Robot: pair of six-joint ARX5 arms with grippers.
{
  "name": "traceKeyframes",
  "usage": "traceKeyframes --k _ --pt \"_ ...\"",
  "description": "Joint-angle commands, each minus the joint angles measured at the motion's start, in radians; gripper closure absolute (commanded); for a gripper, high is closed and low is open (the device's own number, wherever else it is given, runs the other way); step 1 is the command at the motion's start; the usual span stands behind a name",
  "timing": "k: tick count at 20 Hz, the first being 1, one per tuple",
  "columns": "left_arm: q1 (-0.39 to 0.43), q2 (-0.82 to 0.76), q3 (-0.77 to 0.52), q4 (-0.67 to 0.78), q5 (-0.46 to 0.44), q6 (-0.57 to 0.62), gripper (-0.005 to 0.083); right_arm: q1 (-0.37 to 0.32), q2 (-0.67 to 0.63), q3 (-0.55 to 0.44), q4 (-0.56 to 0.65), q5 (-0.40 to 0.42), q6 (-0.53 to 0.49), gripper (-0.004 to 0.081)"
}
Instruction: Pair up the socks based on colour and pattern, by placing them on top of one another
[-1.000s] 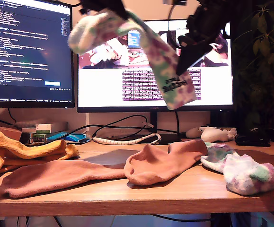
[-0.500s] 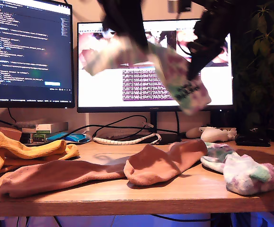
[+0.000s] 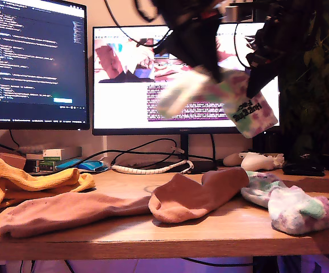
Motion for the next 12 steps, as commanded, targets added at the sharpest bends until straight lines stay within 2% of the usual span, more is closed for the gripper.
traceKeyframes --k 1,6,12 --pt "-0.011 0.031 -0.003 0.004 -0.003 -0.030 0.0793 -0.016 0.002 0.001 0.021 -0.014 -0.027 0.0783" --pt "-0.047 0.062 -0.003 0.066 -0.042 -0.089 0.0793 -0.046 0.031 0.001 0.024 -0.084 -0.114 0.0783" --pt "-0.100 0.142 -0.003 0.142 -0.089 -0.134 0.0793 -0.092 0.064 0.001 0.050 -0.137 -0.160 0.0783"
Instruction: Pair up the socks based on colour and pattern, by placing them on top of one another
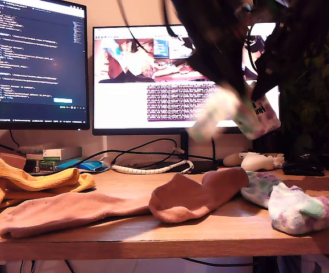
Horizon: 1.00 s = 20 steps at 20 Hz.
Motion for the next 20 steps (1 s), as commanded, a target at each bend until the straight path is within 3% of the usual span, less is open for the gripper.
traceKeyframes --k 1,9,11,13,14,20 --pt "-0.025 0.042 -0.003 0.016 0.000 -0.022 0.0793 -0.018 0.037 0.001 0.014 -0.010 -0.025 0.0783" --pt "-0.048 0.082 -0.003 0.042 -0.020 -0.080 0.0779 -0.019 0.165 0.001 -0.029 -0.024 -0.023 0.0783" --pt "-0.053 0.082 -0.003 0.034 -0.021 -0.080 0.0638 -0.027 0.171 0.001 -0.024 -0.016 -0.037 0.0783" --pt "-0.052 0.082 -0.003 0.035 -0.021 -0.078 0.0370 -0.039 0.171 0.001 -0.016 -0.018 -0.048 0.0783" --pt "-0.051 0.082 -0.002 0.035 -0.020 -0.071 0.0298 -0.042 0.171 0.001 -0.012 -0.025 -0.048 0.0783" --pt "-0.026 0.016 0.001 -0.026 -0.003 -0.061 0.0313 -0.043 0.172 0.001 0.005 -0.036 -0.047 0.0783"
